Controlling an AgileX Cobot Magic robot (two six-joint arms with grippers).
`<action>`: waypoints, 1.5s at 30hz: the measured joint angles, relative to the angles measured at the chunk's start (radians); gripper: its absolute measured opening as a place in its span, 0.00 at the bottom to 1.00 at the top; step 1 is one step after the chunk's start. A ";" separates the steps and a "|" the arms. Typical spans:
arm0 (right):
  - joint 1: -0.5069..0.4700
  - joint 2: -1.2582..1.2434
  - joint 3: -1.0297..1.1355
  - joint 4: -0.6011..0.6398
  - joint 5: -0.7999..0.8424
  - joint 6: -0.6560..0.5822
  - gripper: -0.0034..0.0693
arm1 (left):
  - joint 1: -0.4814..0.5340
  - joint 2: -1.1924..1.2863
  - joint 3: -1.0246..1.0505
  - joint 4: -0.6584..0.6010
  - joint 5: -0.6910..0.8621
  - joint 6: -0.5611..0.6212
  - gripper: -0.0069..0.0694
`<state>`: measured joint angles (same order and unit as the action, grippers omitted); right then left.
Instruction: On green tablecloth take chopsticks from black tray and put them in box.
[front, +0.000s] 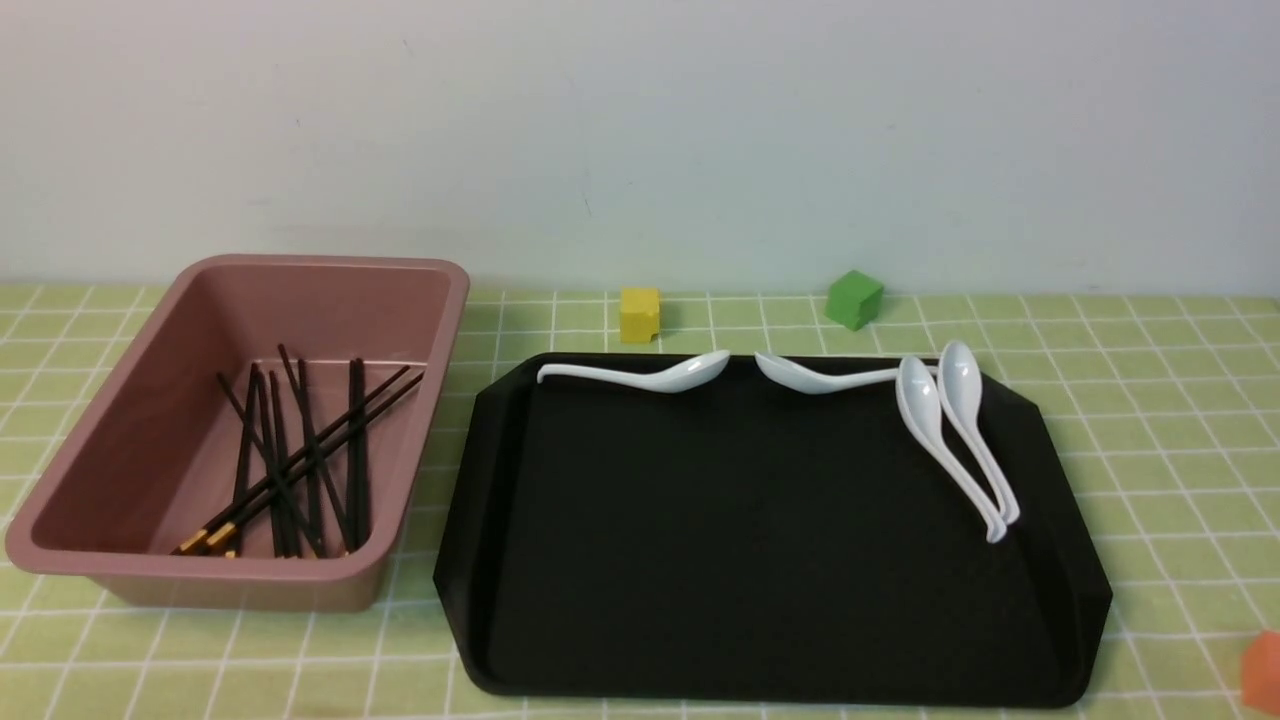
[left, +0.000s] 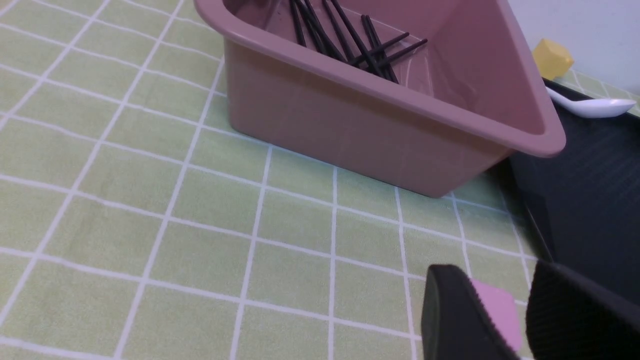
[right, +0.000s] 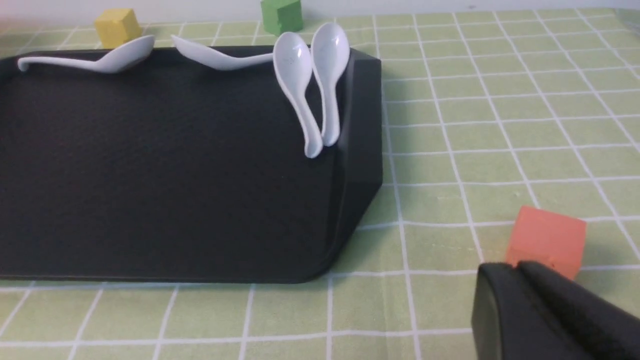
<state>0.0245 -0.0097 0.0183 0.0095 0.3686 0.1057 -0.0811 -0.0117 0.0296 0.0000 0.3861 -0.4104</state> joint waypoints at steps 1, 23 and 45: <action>-0.008 0.000 0.000 0.000 0.000 0.000 0.12 | 0.000 0.000 0.000 0.000 0.000 0.000 0.40; -0.038 0.000 0.000 0.000 0.000 0.001 0.16 | 0.000 0.000 0.000 0.000 0.000 0.000 0.40; -0.038 0.000 0.000 0.001 0.000 0.001 0.20 | 0.000 0.000 0.000 0.000 0.000 0.000 0.40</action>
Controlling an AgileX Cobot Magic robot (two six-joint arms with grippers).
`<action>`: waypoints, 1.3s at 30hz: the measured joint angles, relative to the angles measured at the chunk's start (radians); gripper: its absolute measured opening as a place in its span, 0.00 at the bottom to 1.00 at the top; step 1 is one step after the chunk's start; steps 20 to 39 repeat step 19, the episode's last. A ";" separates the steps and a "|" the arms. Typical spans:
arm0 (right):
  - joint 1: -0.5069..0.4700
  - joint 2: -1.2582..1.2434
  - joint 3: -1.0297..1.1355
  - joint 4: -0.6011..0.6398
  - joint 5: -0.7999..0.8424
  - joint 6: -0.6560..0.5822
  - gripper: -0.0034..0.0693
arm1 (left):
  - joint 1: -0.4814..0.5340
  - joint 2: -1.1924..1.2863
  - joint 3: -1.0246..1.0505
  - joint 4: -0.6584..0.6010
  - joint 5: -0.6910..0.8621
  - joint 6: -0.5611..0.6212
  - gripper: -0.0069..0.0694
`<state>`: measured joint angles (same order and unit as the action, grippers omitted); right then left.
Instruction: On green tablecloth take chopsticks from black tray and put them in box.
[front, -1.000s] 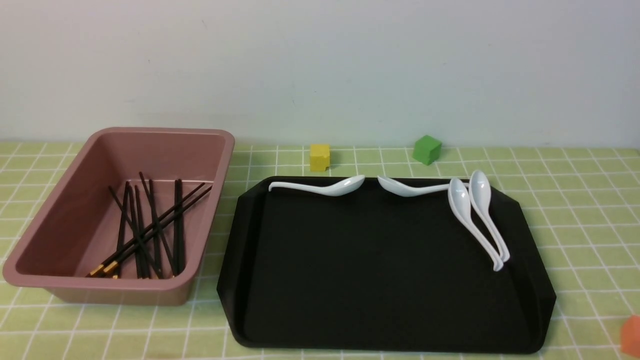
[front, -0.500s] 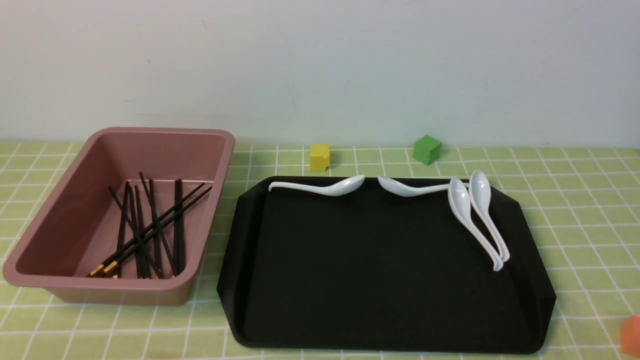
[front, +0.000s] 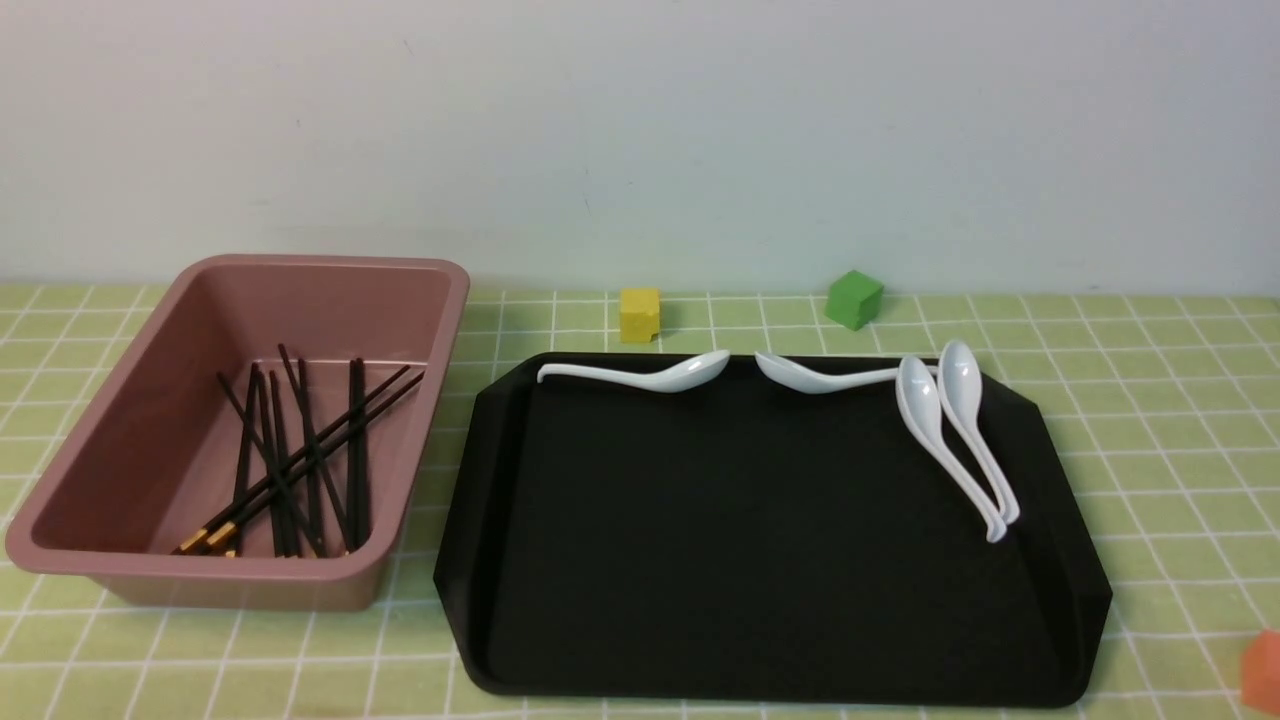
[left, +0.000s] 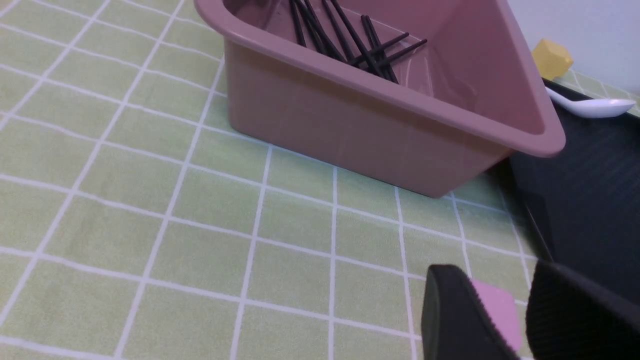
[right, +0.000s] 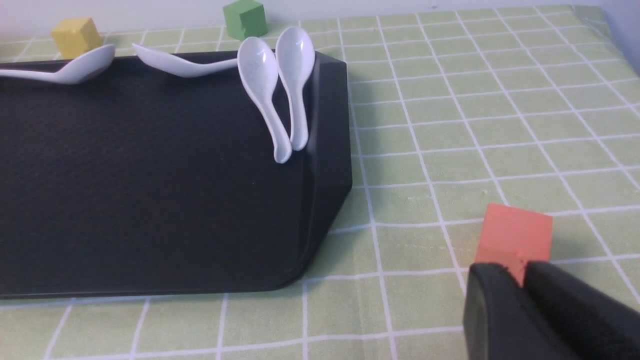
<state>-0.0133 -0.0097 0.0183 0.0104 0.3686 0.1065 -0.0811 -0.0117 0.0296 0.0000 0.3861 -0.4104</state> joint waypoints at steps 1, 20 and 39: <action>0.000 0.000 0.000 0.000 0.000 0.000 0.20 | 0.000 0.000 0.000 0.000 0.000 0.000 0.40; 0.000 0.000 0.000 0.000 0.000 0.000 0.24 | 0.000 0.000 0.000 0.000 0.000 0.000 0.40; 0.000 0.000 0.000 0.000 0.000 0.000 0.24 | 0.000 0.000 0.000 0.000 0.000 0.000 0.40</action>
